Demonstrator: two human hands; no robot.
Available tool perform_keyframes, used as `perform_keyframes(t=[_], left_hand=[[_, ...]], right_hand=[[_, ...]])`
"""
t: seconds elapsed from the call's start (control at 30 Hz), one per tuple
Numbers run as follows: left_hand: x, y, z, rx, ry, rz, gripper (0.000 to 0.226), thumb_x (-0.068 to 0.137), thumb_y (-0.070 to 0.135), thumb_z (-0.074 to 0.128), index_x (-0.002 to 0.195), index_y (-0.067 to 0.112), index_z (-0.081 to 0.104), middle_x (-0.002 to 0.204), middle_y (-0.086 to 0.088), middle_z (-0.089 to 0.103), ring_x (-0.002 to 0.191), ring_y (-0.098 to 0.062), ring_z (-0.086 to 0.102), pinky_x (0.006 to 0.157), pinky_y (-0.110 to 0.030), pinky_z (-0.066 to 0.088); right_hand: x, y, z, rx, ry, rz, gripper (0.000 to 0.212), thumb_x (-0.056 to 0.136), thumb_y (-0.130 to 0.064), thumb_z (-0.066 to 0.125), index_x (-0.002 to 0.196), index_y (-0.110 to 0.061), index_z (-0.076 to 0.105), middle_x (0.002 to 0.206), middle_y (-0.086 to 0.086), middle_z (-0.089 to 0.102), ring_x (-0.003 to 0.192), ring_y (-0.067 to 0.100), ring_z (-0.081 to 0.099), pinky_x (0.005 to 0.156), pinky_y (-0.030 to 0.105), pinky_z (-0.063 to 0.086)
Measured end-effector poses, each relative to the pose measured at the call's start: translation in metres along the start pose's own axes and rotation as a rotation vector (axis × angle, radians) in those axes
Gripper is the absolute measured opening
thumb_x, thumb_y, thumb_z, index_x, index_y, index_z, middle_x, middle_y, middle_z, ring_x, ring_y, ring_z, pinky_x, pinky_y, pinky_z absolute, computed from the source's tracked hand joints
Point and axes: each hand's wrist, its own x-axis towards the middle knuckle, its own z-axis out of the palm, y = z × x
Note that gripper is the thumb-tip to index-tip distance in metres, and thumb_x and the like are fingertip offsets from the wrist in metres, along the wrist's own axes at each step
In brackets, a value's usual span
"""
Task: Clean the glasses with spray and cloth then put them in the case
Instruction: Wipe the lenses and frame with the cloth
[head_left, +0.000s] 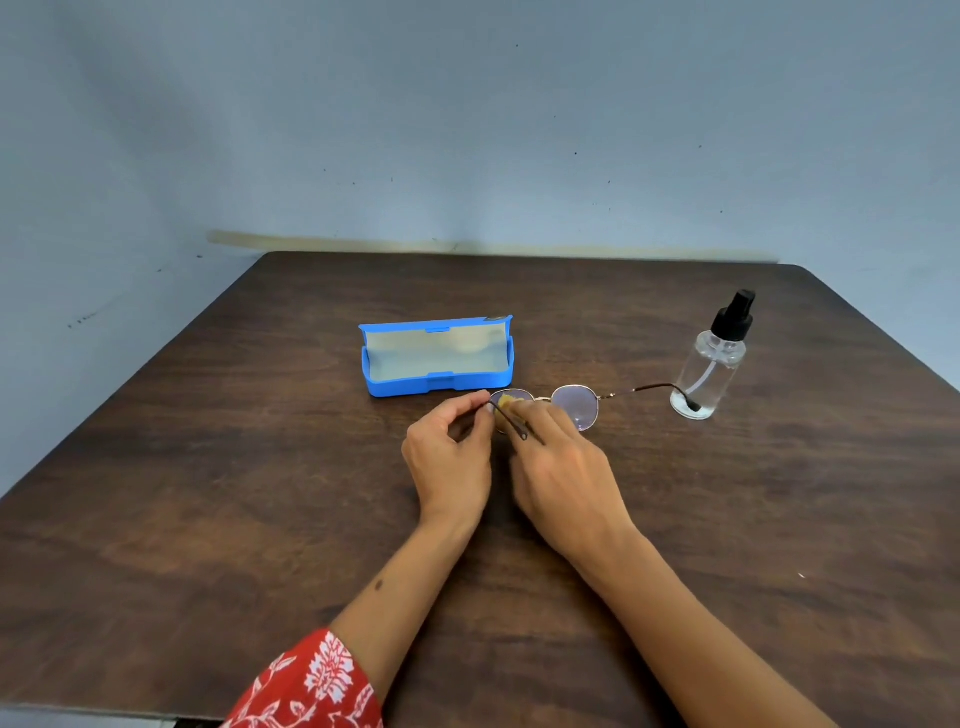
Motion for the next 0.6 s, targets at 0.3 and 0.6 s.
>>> perform_keyframes(t=[0.3, 0.6], left_hand=[[0.0009, -0.0009, -0.0002, -0.021, 0.008, 0.001, 0.018, 0.081, 0.004, 0.068, 0.097, 0.009, 0.073, 0.084, 0.004, 0.071, 0.073, 0.012, 0.064, 0.070, -0.005, 0.049], [0.0006, -0.0005, -0.0008, 0.011, 0.009, 0.000, 0.018, 0.081, 0.007, 0.069, 0.099, 0.009, 0.073, 0.091, 0.000, 0.073, 0.080, 0.001, 0.067, 0.079, -0.019, 0.054]], right_hand=[[0.0011, -0.0036, -0.0005, 0.020, 0.059, -0.016, 0.034, 0.076, -0.004, 0.045, 0.098, 0.000, 0.071, 0.097, 0.010, 0.070, 0.086, 0.024, 0.068, 0.061, 0.025, 0.055], [0.0040, -0.0035, -0.0018, 0.014, 0.051, 0.001, 0.035, 0.076, -0.004, 0.043, 0.097, 0.000, 0.071, 0.096, 0.011, 0.069, 0.085, 0.025, 0.068, 0.061, 0.026, 0.055]])
